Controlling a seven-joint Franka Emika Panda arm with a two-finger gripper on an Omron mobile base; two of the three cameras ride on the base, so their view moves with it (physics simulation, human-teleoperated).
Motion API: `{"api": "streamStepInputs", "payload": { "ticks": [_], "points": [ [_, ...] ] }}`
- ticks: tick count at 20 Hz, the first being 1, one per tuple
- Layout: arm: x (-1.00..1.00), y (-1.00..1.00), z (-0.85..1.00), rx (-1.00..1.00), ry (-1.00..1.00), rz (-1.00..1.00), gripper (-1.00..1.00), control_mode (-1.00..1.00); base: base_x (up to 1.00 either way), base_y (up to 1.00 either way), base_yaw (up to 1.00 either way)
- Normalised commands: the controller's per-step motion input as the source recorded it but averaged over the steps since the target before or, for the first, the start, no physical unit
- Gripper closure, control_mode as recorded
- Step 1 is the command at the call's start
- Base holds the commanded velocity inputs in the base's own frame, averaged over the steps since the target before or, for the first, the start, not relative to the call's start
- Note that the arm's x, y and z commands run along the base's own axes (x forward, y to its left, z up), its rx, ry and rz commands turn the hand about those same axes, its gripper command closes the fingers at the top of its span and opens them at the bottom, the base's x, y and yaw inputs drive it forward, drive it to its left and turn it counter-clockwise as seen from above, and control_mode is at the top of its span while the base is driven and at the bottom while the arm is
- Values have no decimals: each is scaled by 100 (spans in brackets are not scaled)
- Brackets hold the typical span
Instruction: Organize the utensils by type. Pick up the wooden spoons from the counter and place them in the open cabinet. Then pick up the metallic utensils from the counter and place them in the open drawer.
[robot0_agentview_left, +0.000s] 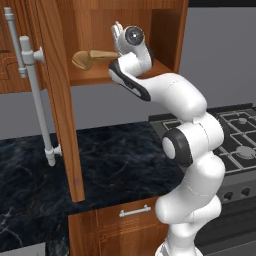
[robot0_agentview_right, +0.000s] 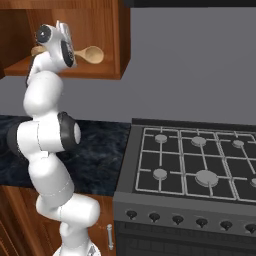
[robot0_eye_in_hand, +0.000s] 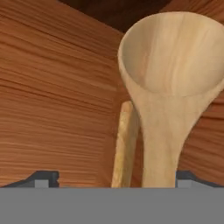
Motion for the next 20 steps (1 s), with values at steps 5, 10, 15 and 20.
{"api": "streamStepInputs", "payload": {
  "ticks": [5, 10, 15, 20],
  "points": [
    [-18, 3, -2, -46, 4, 28, -100, -100, 0, 0, 0],
    [-9, 4, -8, -49, 3, 22, -100, -100, 0, 0, 0],
    [-38, 0, -24, -50, -1, 13, -100, -100, 0, 0, 0],
    [-21, 0, -14, -43, -2, 2, -100, -100, 0, 0, 0]
  ]
}}
